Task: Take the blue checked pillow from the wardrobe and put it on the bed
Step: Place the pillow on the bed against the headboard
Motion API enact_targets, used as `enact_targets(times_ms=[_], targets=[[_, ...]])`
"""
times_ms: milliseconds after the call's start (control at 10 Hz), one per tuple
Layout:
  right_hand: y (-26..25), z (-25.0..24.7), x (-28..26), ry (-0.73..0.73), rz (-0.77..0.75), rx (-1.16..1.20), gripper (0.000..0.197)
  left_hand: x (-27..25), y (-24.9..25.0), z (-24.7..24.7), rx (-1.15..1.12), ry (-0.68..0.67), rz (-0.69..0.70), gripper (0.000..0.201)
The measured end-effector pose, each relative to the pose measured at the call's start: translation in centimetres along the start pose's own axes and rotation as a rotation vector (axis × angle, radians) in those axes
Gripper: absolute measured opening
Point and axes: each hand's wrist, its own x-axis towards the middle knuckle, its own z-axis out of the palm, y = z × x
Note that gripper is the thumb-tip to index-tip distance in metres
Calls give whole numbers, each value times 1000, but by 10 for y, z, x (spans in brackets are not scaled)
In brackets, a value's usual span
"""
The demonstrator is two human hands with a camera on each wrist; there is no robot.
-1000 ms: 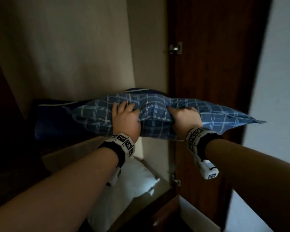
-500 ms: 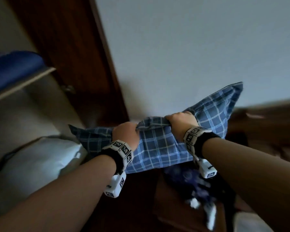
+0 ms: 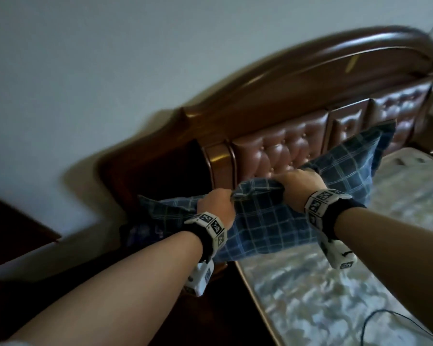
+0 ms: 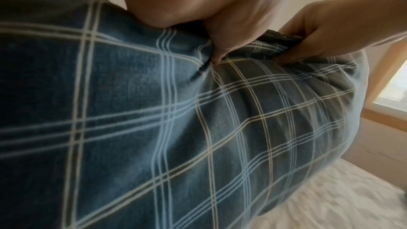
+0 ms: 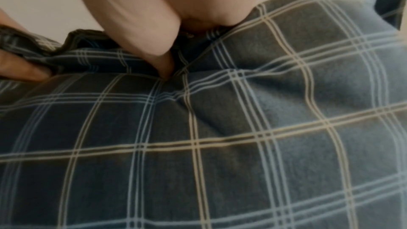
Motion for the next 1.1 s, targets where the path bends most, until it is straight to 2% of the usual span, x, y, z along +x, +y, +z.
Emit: enact_targets(times_ms=[100, 300, 400, 600, 800, 900, 1000, 1100], targets=[[51, 22, 7, -76, 85, -9, 39, 27, 31, 45, -20, -99, 15, 31], [120, 109, 56, -250, 137, 9, 37, 84, 50, 142, -29, -258, -65, 35], [144, 157, 83, -322, 127, 12, 39, 114, 48, 184, -36, -279, -82, 26], [173, 236, 129, -408, 98, 10, 42, 163, 35, 259, -117, -416, -254, 28], [203, 285, 172, -537, 125, -25, 27, 201, 38, 313, -195, -442, -307, 27], [214, 294, 192, -517, 143, -60, 23, 222, 46, 320, -191, -436, -307, 32], [216, 305, 209, -314, 157, -28, 26, 244, 47, 320, -111, -291, -350, 36], [208, 307, 223, -133, 158, 118, 30, 257, 44, 311, -23, -150, -366, 40]])
